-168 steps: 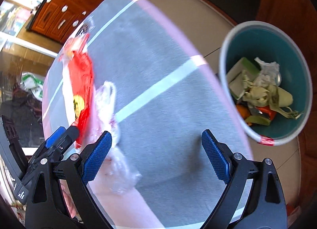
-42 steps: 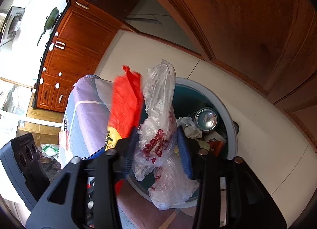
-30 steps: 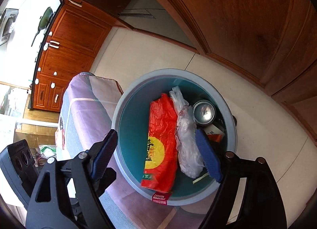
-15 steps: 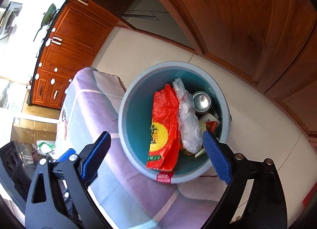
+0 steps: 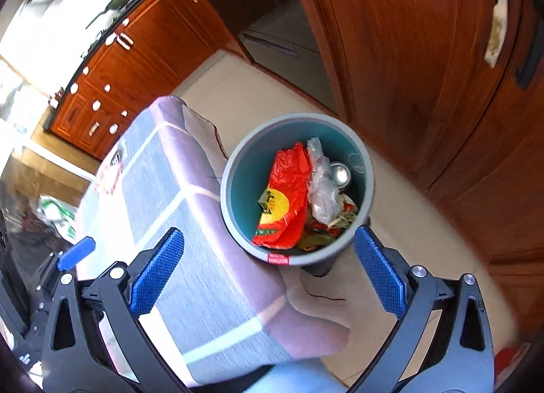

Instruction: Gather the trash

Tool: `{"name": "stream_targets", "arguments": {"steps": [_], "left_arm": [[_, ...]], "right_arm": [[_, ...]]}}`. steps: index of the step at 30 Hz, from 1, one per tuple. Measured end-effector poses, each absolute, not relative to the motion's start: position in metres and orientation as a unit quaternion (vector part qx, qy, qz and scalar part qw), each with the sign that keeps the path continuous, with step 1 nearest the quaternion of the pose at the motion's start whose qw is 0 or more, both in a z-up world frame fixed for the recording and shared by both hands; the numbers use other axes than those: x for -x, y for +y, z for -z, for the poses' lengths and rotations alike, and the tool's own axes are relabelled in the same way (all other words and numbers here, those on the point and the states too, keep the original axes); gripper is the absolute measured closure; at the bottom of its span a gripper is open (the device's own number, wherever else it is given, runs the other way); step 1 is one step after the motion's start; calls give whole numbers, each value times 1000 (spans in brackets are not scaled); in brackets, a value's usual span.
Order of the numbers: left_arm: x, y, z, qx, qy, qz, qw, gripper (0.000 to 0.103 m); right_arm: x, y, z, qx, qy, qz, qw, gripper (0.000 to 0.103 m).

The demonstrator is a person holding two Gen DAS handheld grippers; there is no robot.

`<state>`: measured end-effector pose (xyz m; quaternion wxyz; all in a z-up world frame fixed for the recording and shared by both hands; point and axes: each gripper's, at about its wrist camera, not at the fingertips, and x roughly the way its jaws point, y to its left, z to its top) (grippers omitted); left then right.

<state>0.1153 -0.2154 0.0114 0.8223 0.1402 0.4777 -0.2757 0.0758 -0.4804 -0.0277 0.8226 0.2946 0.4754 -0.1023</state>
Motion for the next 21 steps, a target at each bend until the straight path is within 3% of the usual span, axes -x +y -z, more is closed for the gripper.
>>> {"name": "stream_targets", "arguments": {"steps": [21], "left_arm": [[-53,-162,-14,-110,461,251,844,4]], "right_arm": [[-20,-415,28,-186,516,108,829,7]]}}
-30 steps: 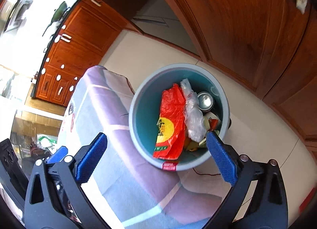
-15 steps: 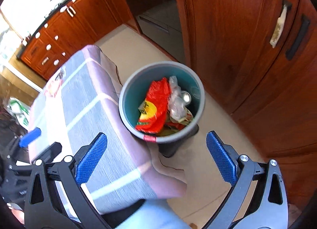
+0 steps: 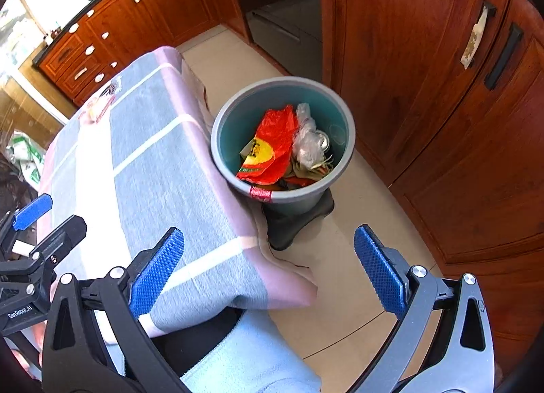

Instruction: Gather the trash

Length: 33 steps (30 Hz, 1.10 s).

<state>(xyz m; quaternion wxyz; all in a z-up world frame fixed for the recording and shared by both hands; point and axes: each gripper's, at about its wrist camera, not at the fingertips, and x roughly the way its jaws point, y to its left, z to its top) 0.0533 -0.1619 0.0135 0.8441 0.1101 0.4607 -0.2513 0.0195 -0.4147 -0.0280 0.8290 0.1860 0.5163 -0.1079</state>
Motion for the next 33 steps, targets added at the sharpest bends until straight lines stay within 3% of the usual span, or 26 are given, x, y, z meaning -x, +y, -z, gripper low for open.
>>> {"name": "stream_targets", "arguments": {"steps": [33], "left_arm": [[-26,-164,8,-120,478,234,838,4]], "right_arm": [[0,-416,45,-169,519,118,829,7]]}}
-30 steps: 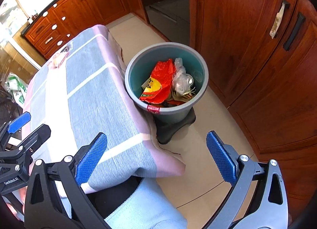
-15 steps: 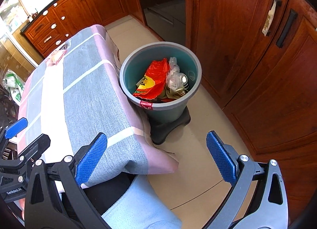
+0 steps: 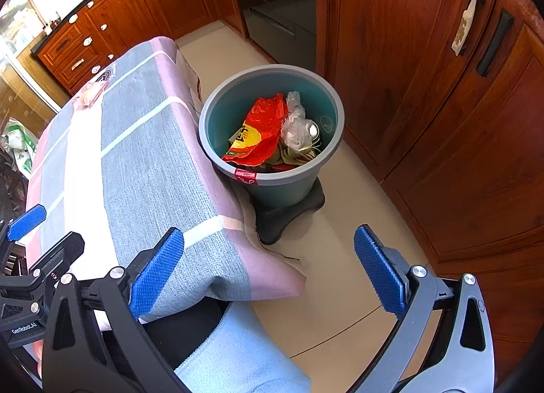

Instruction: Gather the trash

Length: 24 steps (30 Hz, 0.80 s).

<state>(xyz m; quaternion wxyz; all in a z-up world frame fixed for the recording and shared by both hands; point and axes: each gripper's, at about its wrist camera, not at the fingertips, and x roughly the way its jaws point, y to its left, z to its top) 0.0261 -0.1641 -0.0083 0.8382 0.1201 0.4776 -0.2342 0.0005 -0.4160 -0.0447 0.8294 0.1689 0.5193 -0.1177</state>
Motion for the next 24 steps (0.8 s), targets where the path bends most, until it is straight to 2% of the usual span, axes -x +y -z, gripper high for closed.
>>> {"name": "stream_targets", "arguments": {"steps": [24], "left_arm": [[-23,-175,17,-135,470,241,838,4]], "right_arm": [[-5,-420,50,-164,520,123,829,7]]}}
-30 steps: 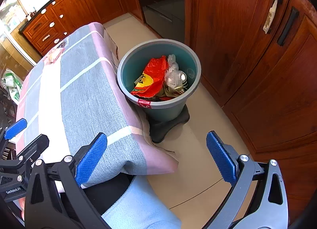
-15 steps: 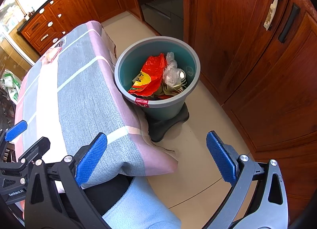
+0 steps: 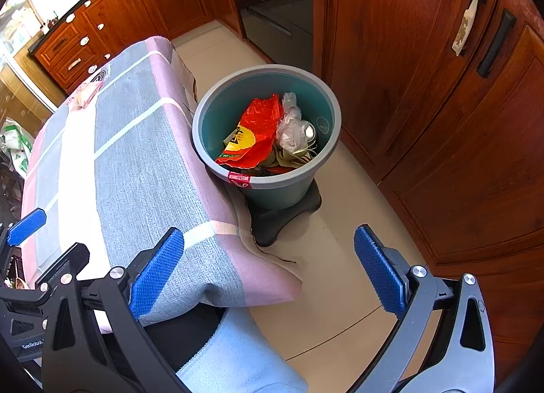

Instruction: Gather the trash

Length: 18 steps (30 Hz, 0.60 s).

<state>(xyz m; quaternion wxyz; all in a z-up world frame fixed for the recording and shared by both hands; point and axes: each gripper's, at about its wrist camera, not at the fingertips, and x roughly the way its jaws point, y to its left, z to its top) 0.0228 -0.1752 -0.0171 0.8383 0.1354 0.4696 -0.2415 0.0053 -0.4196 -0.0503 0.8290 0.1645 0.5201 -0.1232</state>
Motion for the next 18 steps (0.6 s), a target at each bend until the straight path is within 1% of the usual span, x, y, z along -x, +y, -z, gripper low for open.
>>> {"name": "stream_targets", "arguments": {"steps": [18], "left_arm": [[-22,-184,21,-145,473,239,835,4]], "right_arm": [[-7,-421,51,-164,524,123,827,7]]}}
